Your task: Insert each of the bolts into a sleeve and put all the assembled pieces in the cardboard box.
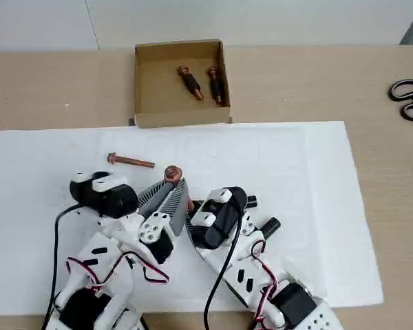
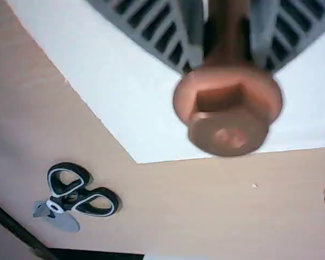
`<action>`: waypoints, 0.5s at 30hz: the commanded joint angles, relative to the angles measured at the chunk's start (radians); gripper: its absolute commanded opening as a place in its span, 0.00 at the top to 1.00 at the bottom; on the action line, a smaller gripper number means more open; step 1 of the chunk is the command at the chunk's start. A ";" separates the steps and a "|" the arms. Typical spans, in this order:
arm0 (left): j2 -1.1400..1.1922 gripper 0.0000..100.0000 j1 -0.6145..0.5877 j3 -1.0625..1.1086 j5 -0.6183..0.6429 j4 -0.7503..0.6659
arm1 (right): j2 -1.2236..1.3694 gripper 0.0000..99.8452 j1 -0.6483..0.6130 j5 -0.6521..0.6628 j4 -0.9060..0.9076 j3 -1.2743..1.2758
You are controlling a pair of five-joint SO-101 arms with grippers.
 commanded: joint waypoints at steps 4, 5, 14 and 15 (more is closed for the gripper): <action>-0.015 0.99 0.003 -0.004 0.012 -0.026 | -0.012 1.00 -0.007 0.011 -0.031 -0.052; -0.015 0.99 0.003 -0.004 0.012 -0.026 | -0.012 1.00 -0.007 0.011 -0.031 -0.052; -0.015 0.99 0.003 0.033 0.012 -0.029 | -0.012 1.00 -0.067 0.011 -0.031 -0.054; -0.015 0.99 0.003 0.033 0.012 -0.029 | -0.012 1.00 -0.067 0.011 -0.031 -0.054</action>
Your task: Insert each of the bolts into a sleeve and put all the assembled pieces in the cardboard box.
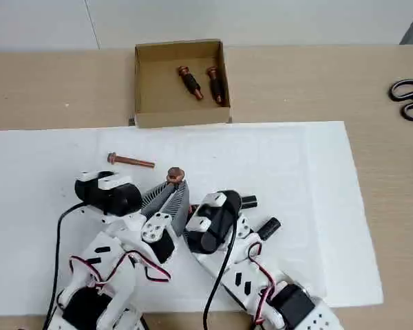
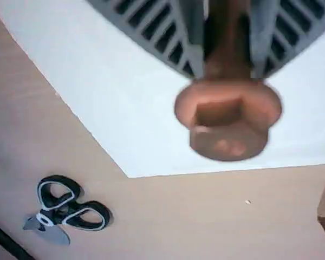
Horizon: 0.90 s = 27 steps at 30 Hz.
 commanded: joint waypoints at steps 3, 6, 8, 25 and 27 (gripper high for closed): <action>-0.015 0.99 0.005 -0.007 0.005 -0.021 | -0.010 1.00 -0.013 0.011 -0.031 -0.066; -0.015 0.99 0.005 -0.007 0.005 -0.020 | -0.008 1.00 -0.012 0.012 -0.031 -0.092; -0.015 0.99 0.005 -0.012 0.005 -0.005 | -0.008 1.00 0.001 0.012 -0.031 -0.097; -0.015 0.99 0.081 -0.077 0.000 0.224 | -0.008 1.00 0.038 0.052 -0.031 -0.127; -0.015 0.99 0.081 -0.070 -0.002 0.250 | -0.010 1.00 0.038 0.074 -0.031 -0.127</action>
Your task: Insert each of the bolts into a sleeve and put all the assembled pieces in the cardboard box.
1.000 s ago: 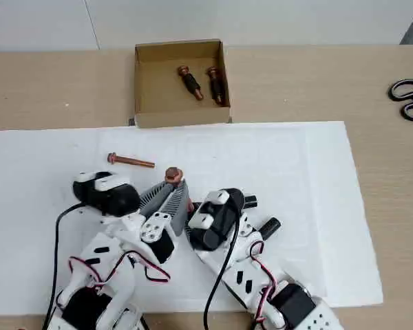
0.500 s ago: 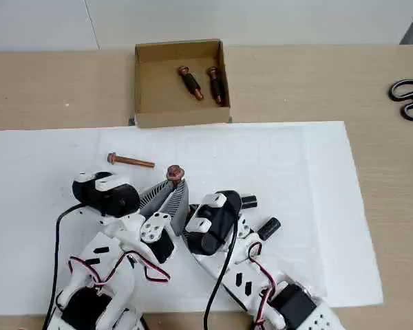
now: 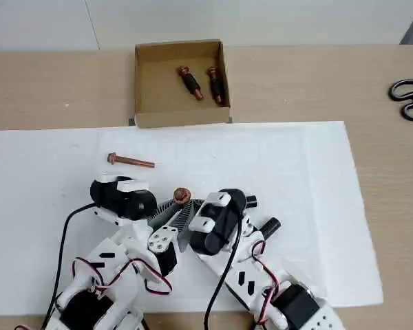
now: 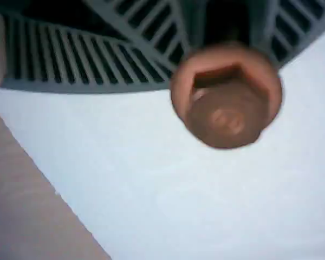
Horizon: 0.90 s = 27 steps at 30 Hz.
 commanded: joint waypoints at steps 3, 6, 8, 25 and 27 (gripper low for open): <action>-0.012 0.99 0.005 -0.004 -0.020 0.061 | -0.012 1.00 0.012 0.037 -0.035 -0.072; -0.012 0.99 0.005 0.016 -0.051 0.066 | -0.012 1.00 0.012 0.037 -0.074 -0.072; -0.012 0.99 0.005 0.016 -0.054 0.060 | -0.010 1.00 0.012 0.037 -0.085 -0.072; -0.012 0.85 0.005 0.019 -0.058 0.063 | -0.010 1.00 0.012 0.034 -0.079 -0.066; -0.012 0.85 0.005 0.019 -0.058 0.063 | -0.010 1.00 0.012 0.032 -0.079 -0.064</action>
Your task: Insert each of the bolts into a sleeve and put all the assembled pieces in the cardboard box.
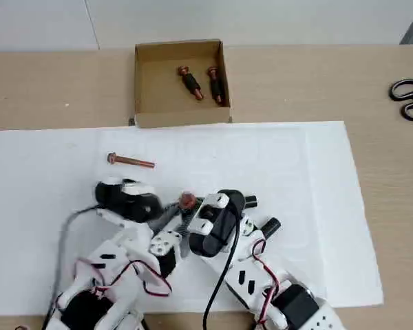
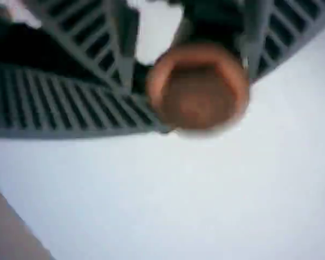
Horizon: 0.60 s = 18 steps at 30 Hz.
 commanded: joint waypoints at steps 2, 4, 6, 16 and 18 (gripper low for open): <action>-0.008 0.85 0.008 -0.001 -0.008 0.008 | -0.012 1.00 0.005 0.008 -0.054 -0.069; -0.008 0.85 0.008 -0.004 -0.008 0.006 | -0.012 1.00 0.005 0.008 -0.054 -0.069; -0.008 0.85 0.008 -0.007 -0.008 0.006 | -0.012 1.00 0.005 0.008 -0.053 -0.069; -0.008 0.84 0.002 -0.044 -0.003 -0.051 | -0.013 1.00 0.005 0.008 -0.054 -0.037; -0.008 0.84 0.000 -0.044 -0.003 -0.049 | -0.013 1.00 0.005 0.008 -0.054 -0.037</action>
